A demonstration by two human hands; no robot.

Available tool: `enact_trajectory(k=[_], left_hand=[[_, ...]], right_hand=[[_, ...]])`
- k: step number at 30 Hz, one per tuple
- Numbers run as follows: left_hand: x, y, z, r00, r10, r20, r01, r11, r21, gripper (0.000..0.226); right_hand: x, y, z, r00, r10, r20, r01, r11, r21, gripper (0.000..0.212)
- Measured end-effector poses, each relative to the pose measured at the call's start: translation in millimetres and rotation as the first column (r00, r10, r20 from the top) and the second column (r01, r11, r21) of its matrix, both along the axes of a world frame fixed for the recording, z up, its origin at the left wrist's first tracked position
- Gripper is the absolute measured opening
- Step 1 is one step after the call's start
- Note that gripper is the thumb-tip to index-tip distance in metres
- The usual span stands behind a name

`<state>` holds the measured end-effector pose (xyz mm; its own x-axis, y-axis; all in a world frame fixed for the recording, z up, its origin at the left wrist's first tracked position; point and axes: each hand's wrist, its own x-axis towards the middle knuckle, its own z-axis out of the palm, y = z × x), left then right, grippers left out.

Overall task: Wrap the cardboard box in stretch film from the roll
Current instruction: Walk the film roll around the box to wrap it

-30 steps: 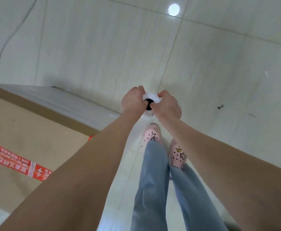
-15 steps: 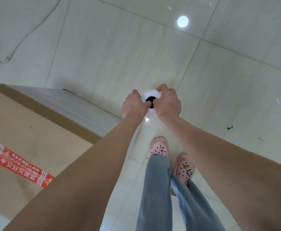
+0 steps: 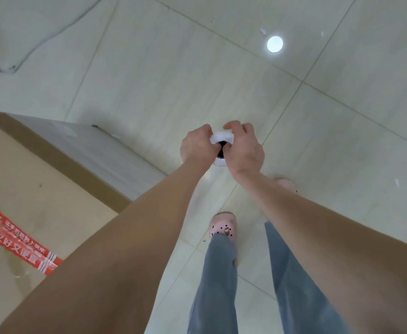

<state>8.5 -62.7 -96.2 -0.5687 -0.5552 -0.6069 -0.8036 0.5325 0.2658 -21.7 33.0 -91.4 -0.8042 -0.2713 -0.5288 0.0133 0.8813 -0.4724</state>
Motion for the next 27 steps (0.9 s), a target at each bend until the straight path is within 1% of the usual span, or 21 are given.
enact_trajectory(k=[2, 5, 6, 7, 10, 13, 15, 17, 19, 21, 23, 25, 27], left_hand=[[-5, -2, 0, 0.988, 0.152, 0.004, -0.152, 0.988, 0.016, 0.013], [-8, -5, 0, 0.922, 0.387, -0.008, -0.387, 0.921, 0.045, 0.017], [-8, -7, 0, 0.897, 0.442, -0.013, -0.441, 0.896, 0.051, 0.02], [-7, -9, 0, 0.886, 0.463, -0.004, -0.462, 0.885, 0.05, 0.022], [-10, -12, 4, 0.912, 0.41, 0.03, -0.411, 0.908, 0.087, 0.026], [-20, -14, 8, 0.935, 0.356, -0.009, -0.351, 0.926, 0.143, 0.023], [-30, -13, 9, 0.956, 0.295, 0.006, -0.293, 0.949, 0.116, 0.023], [-36, -9, 9, 0.952, 0.305, 0.014, -0.305, 0.948, 0.09, 0.017], [-39, -6, 8, 0.934, 0.357, -0.01, -0.355, 0.932, 0.079, 0.012], [-40, -7, 7, 0.915, 0.401, -0.048, -0.399, 0.916, 0.053, 0.01], [-41, -7, 6, 0.889, 0.451, -0.085, -0.449, 0.893, 0.035, 0.01], [-40, -10, 6, 0.854, 0.513, -0.086, -0.512, 0.858, 0.034, 0.011], [-39, -17, 5, 0.828, 0.556, -0.073, -0.553, 0.831, 0.055, 0.015]], right_hand=[[-14, -10, 0, 0.999, -0.045, 0.027, 0.045, 0.999, -0.001, 0.043], [-35, -20, 1, 0.975, -0.108, 0.194, 0.097, 0.993, 0.063, 0.043], [-39, -22, 0, 0.966, -0.099, 0.238, 0.088, 0.994, 0.057, 0.041], [-43, -24, -1, 0.963, -0.078, 0.258, 0.072, 0.997, 0.033, 0.039], [-55, -31, 2, 0.977, -0.002, 0.215, 0.001, 1.0, 0.006, 0.03], [-64, -34, 5, 0.981, 0.157, 0.116, -0.163, 0.986, 0.042, 0.033], [-68, -32, 5, 0.968, 0.243, 0.062, -0.246, 0.967, 0.057, 0.037], [-74, -28, 4, 0.953, 0.303, 0.024, -0.304, 0.95, 0.065, 0.038], [-77, -27, 4, 0.939, 0.344, -0.006, -0.343, 0.938, 0.059, 0.035], [-80, -28, 3, 0.933, 0.359, -0.027, -0.358, 0.933, 0.034, 0.033], [-79, -30, 1, 0.941, 0.336, -0.04, -0.337, 0.942, -0.001, 0.037], [-78, -33, 0, 0.96, 0.278, -0.008, -0.278, 0.96, -0.04, 0.041], [-75, -35, -2, 0.969, 0.243, 0.05, -0.24, 0.968, -0.07, 0.038]])
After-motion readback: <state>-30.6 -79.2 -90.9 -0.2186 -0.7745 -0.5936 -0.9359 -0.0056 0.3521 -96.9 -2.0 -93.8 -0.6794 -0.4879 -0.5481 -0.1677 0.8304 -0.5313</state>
